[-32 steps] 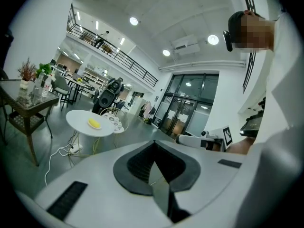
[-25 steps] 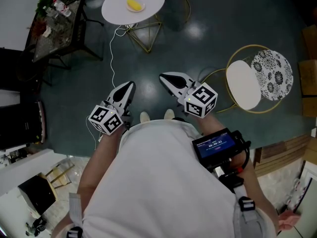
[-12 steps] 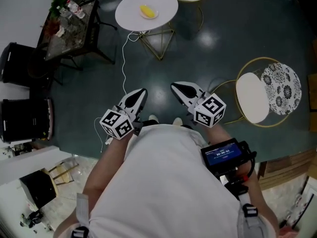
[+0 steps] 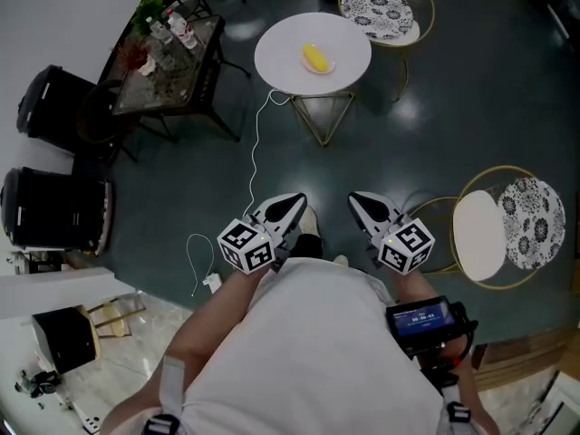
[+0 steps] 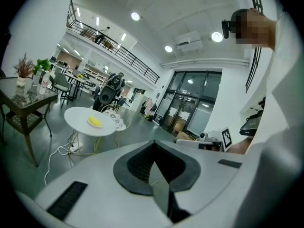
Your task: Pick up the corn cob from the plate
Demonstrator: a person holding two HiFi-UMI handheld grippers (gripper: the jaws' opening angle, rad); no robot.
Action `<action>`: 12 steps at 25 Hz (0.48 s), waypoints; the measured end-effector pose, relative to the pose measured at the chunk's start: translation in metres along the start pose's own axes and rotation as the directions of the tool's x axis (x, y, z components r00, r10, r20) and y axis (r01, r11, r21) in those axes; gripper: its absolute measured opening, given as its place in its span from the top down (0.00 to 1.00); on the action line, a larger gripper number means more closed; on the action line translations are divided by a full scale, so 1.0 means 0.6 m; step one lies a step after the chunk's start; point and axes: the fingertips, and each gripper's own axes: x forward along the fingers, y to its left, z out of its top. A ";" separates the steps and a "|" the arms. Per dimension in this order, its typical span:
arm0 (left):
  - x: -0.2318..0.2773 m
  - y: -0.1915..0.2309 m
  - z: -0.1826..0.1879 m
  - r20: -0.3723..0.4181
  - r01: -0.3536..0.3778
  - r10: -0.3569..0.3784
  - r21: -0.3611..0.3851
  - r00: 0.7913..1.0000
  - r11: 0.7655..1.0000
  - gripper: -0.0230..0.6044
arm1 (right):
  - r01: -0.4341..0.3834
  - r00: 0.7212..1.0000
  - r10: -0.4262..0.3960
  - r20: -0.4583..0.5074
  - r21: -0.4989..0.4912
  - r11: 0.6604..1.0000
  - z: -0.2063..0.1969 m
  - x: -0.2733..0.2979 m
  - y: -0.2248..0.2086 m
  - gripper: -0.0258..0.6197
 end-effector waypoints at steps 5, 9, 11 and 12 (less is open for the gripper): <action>0.036 0.068 0.032 -0.006 0.022 -0.022 -0.013 1.000 1.000 0.96 | 0.030 0.999 -0.030 -0.021 0.000 1.000 0.019 0.054 -0.041 0.96; 0.060 0.125 0.068 -0.011 0.034 -0.034 -0.018 0.999 0.999 0.96 | 0.049 0.998 -0.049 -0.035 -0.003 0.999 0.042 0.104 -0.071 0.96; 0.069 0.158 0.083 -0.013 0.036 -0.037 -0.025 0.999 0.999 0.95 | 0.060 0.997 -0.060 -0.044 -0.007 0.998 0.052 0.137 -0.087 0.96; 0.074 0.174 0.090 -0.016 0.038 -0.039 -0.028 0.999 0.999 0.95 | 0.066 0.997 -0.066 -0.048 -0.007 0.998 0.057 0.154 -0.095 0.96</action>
